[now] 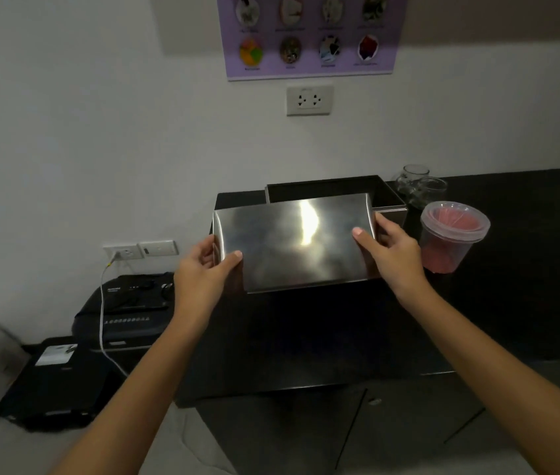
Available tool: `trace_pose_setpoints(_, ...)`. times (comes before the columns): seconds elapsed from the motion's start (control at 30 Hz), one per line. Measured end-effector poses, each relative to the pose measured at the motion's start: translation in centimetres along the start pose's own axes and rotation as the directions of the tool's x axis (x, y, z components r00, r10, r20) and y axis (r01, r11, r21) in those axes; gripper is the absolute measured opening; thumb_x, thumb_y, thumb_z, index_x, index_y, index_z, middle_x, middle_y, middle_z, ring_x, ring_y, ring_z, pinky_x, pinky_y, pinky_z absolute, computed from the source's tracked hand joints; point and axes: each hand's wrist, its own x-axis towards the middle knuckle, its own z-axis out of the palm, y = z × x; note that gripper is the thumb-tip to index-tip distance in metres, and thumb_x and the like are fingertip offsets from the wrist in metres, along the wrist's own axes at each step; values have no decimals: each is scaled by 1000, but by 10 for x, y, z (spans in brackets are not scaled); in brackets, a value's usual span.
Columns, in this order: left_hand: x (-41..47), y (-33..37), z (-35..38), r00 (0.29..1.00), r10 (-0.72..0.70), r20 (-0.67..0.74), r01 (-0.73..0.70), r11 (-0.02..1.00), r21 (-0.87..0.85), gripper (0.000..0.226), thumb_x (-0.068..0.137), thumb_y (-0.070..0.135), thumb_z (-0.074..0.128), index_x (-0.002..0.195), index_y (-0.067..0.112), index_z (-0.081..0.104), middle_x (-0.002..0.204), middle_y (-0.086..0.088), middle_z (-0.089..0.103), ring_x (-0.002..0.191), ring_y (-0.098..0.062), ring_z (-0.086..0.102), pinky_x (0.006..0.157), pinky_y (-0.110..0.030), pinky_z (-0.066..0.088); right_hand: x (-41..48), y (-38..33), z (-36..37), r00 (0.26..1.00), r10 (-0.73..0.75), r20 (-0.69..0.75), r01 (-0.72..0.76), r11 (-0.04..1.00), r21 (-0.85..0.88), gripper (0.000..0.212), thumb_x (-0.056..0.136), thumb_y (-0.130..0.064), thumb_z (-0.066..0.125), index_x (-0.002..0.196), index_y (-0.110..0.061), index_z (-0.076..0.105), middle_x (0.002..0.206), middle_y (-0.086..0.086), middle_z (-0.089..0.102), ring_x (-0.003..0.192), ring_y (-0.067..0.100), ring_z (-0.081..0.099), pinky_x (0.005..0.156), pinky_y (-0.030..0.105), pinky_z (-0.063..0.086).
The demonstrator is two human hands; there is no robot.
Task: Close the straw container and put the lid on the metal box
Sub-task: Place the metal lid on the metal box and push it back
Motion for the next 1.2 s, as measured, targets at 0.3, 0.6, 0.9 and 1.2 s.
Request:
trace_pose_setpoints(0.3, 34, 30, 51, 998, -29, 51, 31, 999, -38, 57, 74, 21, 73, 126, 11, 52, 119, -7, 63, 104, -18, 61, 89, -39, 53, 48, -18, -36, 994, 89, -57, -82, 990, 112, 61, 78, -22, 66, 132, -14, 40, 127, 10, 56, 106, 19, 57, 97, 41, 46)
trace_pose_setpoints(0.6, 71, 49, 91, 997, -77, -1, 76, 996, -40, 29, 76, 16, 70, 103, 14, 64, 88, 3, 68, 72, -6, 63, 47, -11, 48, 123, -26, -54, 997, 40, 62, -37, 998, -44, 40, 77, -25, 65, 115, -14, 58, 97, 1, 66, 84, 15, 61, 86, 37, 51)
trace_pose_setpoints(0.9, 101, 41, 90, 979, -193, -61, 193, 981, -5, 55, 75, 21, 71, 122, 1, 52, 112, -10, 62, 92, -19, 59, 67, -19, 43, 170, -28, -29, 976, 66, 206, -46, 994, -104, 14, 80, -24, 62, 93, -20, 61, 96, 8, 66, 86, 22, 62, 71, 28, 47)
trace_pose_setpoints(1.2, 120, 25, 96, 975, -222, 20, 222, 975, 12, 55, 74, 26, 72, 123, 6, 54, 121, -8, 61, 108, -20, 56, 87, -25, 42, 178, -11, -31, 989, 93, 112, -72, 982, -174, 31, 79, -23, 61, 106, -8, 62, 100, 14, 65, 87, 29, 62, 80, 39, 50)
